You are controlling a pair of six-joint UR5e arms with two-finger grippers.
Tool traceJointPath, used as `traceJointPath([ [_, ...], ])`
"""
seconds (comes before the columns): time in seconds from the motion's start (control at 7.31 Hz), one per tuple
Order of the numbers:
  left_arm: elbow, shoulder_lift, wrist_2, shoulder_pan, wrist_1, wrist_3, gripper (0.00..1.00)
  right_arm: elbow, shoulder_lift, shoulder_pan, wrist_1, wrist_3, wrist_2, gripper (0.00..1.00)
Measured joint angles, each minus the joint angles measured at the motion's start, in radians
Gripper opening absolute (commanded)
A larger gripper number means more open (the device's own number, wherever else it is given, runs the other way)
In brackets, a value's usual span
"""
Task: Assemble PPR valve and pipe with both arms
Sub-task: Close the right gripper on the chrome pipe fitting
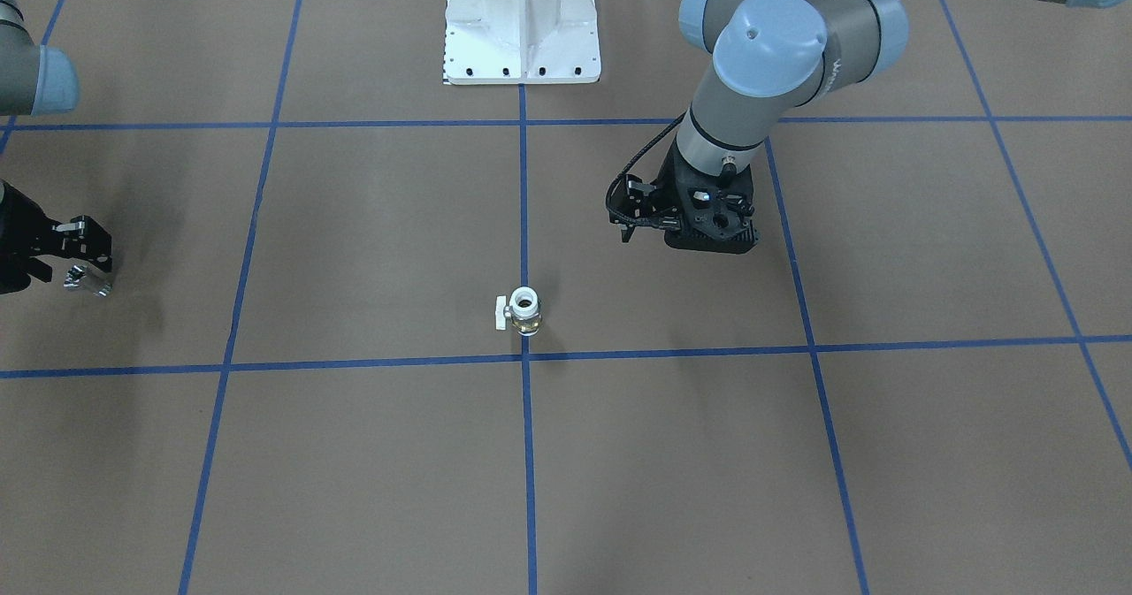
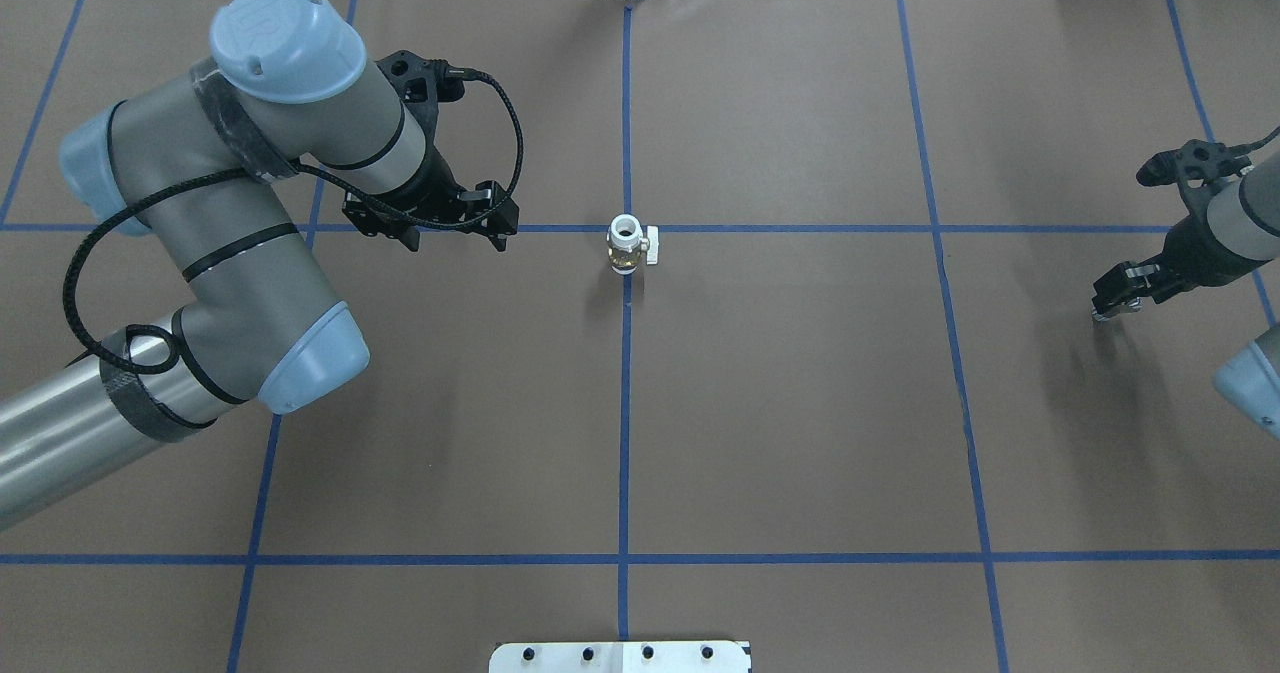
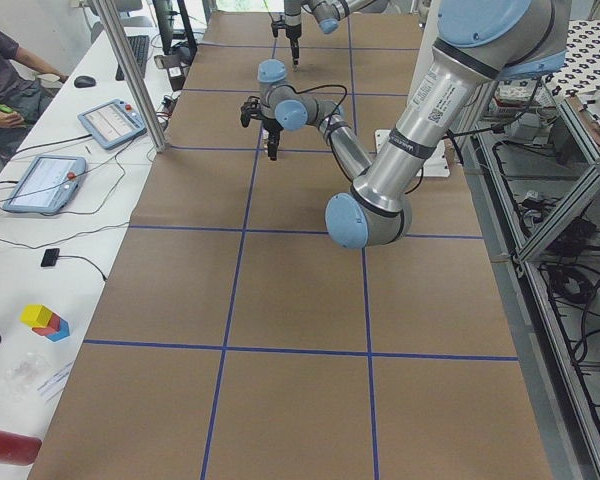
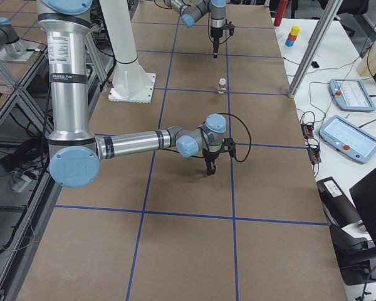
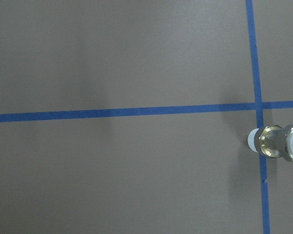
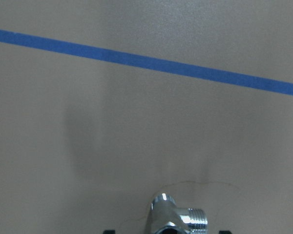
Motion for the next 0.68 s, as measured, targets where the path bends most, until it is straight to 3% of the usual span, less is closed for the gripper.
traceJointPath([
  [0.14,0.000,0.000,0.000,0.000,0.000,0.000,0.99,-0.004,0.004,-0.001,0.000,0.000,0.001,0.67],
  [0.27,0.000,0.000,0.000,0.000,0.000,0.000,0.99,-0.005,0.006,-0.001,0.000,0.001,0.001,0.58],
  [0.55,0.001,0.000,0.001,0.000,0.000,0.000,0.99,-0.007,0.009,-0.001,0.000,0.001,0.001,0.13],
  [0.68,0.001,0.000,0.001,0.000,0.000,0.000,0.99,-0.008,0.010,0.000,0.000,-0.002,0.002,0.06],
])
